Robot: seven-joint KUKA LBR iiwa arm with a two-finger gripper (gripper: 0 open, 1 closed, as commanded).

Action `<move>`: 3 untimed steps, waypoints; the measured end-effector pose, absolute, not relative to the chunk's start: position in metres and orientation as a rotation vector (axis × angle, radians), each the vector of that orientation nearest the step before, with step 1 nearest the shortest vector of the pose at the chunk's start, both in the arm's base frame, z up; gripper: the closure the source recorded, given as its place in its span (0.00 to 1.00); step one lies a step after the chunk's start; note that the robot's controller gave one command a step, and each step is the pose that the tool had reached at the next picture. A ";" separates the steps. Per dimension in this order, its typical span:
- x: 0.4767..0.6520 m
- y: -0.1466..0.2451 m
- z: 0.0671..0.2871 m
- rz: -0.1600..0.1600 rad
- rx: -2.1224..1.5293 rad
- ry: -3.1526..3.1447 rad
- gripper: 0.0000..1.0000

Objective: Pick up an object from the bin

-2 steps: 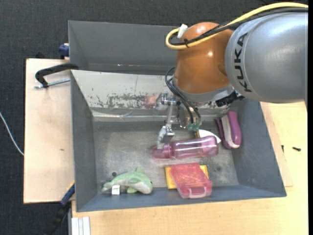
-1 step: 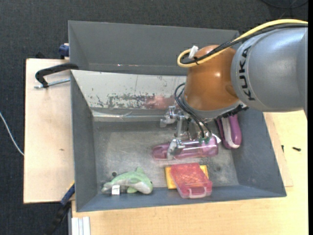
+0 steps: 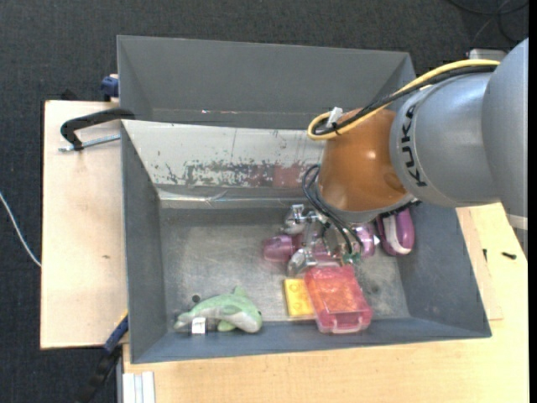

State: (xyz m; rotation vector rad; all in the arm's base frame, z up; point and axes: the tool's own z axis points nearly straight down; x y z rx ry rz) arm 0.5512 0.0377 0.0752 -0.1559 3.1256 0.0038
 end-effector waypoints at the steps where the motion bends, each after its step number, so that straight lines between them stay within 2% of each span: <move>1: 0.551 0.038 0.075 0.004 -0.156 3.126 1.00; 2: 0.558 0.036 0.195 0.002 -0.046 3.136 1.00; 3: 0.558 0.036 0.195 0.003 -0.045 3.137 1.00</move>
Offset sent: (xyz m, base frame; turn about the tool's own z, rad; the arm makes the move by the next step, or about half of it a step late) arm 0.0053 -0.0026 0.1192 0.0707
